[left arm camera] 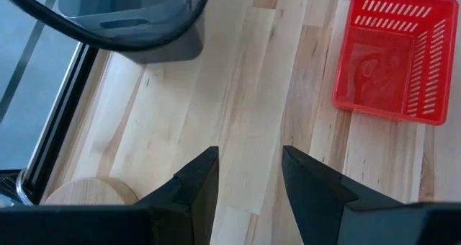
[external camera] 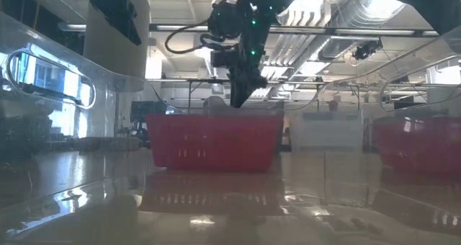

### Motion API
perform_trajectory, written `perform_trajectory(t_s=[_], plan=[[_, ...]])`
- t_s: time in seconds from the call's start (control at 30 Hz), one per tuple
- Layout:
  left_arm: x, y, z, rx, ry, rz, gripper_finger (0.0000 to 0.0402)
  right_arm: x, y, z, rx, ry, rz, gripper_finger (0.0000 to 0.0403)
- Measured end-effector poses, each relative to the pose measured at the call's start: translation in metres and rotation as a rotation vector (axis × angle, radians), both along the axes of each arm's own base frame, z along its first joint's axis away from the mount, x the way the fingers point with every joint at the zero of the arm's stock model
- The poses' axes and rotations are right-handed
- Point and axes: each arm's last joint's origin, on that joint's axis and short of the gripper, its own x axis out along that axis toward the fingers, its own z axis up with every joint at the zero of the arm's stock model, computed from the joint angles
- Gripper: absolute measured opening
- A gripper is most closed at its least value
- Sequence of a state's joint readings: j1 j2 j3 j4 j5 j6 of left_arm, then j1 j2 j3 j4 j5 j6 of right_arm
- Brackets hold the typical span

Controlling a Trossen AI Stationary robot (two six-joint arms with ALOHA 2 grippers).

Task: Stack baskets by color
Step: Stack the bottom transparent bin on the stacked transparent bins

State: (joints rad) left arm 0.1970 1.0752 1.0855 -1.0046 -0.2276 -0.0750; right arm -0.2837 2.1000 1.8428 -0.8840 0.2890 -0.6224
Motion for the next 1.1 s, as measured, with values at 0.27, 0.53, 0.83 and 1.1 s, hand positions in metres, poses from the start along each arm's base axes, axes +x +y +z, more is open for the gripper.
perform_trajectory(t_s=[0.27, 0.53, 0.83, 1.1], plan=[[0.0, 0.0, 0.0, -0.009, -0.002, -0.006, 0.014, 0.0, 0.014, 0.039, 0.064, -0.05, -0.117, 0.0154], [0.0, -0.001, 0.0, -0.013, 0.0, -0.009, 0.014, -0.006, 0.037, 0.061, 0.169, -0.048, -0.232, 0.0154], [0.0, -0.001, 0.0, -0.064, -0.02, 0.019, 0.014, -0.01, 0.059, 0.057, 0.201, 0.006, -0.313, 0.0154], [0.001, -0.007, -0.001, -0.258, -0.072, 0.045, 0.014, -0.03, 0.068, 0.056, 0.016, 0.17, -0.441, 0.0154]])
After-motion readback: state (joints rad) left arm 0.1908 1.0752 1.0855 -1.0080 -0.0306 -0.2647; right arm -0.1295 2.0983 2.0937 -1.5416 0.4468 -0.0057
